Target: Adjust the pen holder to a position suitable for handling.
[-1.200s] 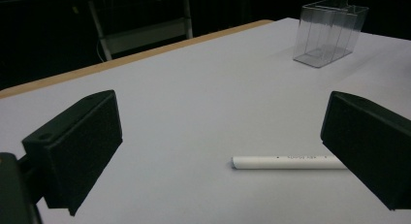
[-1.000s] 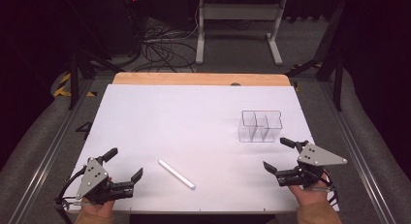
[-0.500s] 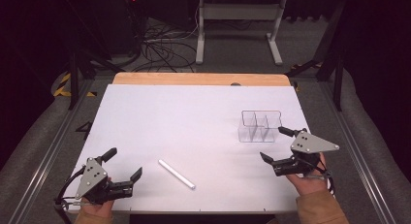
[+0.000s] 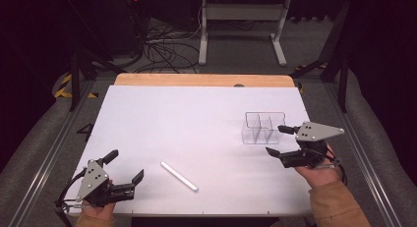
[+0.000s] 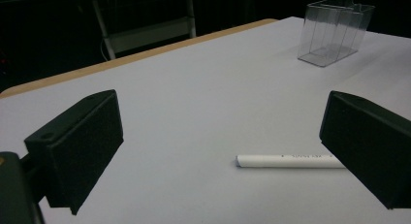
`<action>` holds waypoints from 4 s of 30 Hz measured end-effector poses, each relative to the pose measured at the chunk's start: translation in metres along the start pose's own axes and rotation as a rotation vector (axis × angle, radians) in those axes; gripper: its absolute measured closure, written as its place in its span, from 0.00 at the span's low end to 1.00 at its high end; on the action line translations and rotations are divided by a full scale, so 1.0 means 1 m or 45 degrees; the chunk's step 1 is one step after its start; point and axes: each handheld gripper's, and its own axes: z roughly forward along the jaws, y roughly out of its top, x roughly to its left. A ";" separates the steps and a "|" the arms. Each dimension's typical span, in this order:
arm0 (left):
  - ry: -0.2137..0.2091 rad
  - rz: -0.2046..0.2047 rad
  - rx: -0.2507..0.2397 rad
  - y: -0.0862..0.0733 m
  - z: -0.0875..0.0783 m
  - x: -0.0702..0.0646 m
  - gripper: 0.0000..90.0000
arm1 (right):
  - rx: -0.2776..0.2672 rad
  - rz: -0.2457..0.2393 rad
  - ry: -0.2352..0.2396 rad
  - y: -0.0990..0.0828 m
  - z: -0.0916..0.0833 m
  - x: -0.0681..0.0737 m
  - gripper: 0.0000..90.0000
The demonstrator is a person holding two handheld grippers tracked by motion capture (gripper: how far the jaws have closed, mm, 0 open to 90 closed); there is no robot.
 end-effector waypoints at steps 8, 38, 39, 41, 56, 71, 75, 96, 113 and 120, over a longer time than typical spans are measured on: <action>-0.002 0.000 0.002 0.000 0.000 0.000 0.03 | 0.113 -0.098 0.057 0.011 0.004 -0.014 0.31; 0.005 -0.007 0.013 -0.002 0.002 0.003 0.03 | 0.385 -0.305 0.133 0.032 0.042 -0.045 0.42; 0.004 -0.009 0.012 -0.002 0.002 0.003 0.03 | 0.391 -0.303 0.124 0.032 0.044 -0.046 0.43; 0.002 -0.012 0.011 -0.002 0.002 0.003 0.03 | 0.398 -0.293 0.116 0.032 0.046 -0.047 0.44; 0.002 -0.019 0.011 -0.003 0.002 0.004 0.03 | 0.546 -0.370 0.128 0.021 0.076 -0.062 0.57; -0.002 -0.021 0.014 -0.003 0.003 0.004 0.03 | 0.707 -0.421 0.194 0.011 0.099 -0.062 0.67; 0.000 -0.023 0.016 -0.003 0.002 0.005 0.03 | 0.717 -0.436 0.201 0.010 0.103 -0.061 0.74; 0.000 -0.028 0.009 -0.003 0.002 0.005 0.03 | 0.686 -0.494 0.319 0.042 0.094 -0.045 0.94; -0.002 -0.038 0.007 -0.004 0.001 0.008 0.03 | 0.644 -0.546 0.384 0.095 0.135 0.003 0.94; -0.004 -0.038 0.009 -0.004 0.002 0.008 0.04 | 0.674 -0.548 0.403 0.105 0.158 0.015 0.94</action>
